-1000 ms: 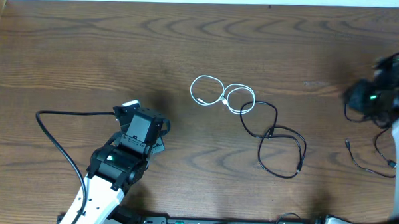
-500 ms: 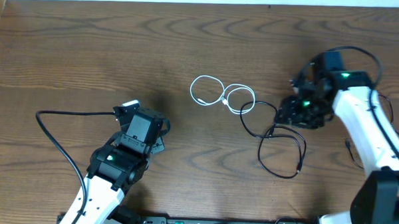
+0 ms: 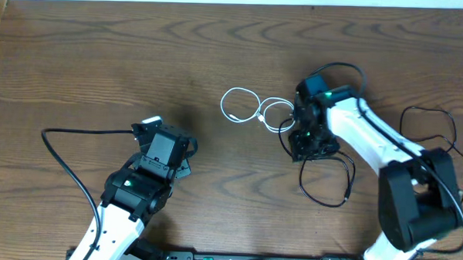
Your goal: Untangle cables
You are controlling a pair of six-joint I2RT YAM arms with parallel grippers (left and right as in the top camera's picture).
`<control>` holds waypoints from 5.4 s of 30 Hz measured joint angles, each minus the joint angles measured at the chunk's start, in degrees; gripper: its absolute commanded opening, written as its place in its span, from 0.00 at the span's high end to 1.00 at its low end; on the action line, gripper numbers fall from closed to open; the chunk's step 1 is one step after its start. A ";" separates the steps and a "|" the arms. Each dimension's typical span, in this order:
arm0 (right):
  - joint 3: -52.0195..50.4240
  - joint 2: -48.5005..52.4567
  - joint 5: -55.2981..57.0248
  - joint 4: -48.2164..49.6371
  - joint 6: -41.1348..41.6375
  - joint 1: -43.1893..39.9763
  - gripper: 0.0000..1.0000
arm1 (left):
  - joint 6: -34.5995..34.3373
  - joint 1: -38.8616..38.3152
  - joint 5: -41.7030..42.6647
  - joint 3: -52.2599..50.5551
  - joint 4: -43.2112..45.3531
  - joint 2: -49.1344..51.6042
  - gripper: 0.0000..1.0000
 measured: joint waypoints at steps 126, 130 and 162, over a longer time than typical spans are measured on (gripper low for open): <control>1.33 5.44 5.09 13.22 2.54 -14.21 0.53 | 0.00 0.00 0.00 0.00 -1.42 0.00 0.71; 1.53 5.64 6.51 12.35 3.37 -13.46 0.65 | 0.00 0.00 0.00 0.00 -1.42 0.00 0.71; 1.44 -18.36 -18.47 13.64 1.55 -23.21 0.99 | 0.00 0.00 0.00 0.00 -1.42 0.00 0.71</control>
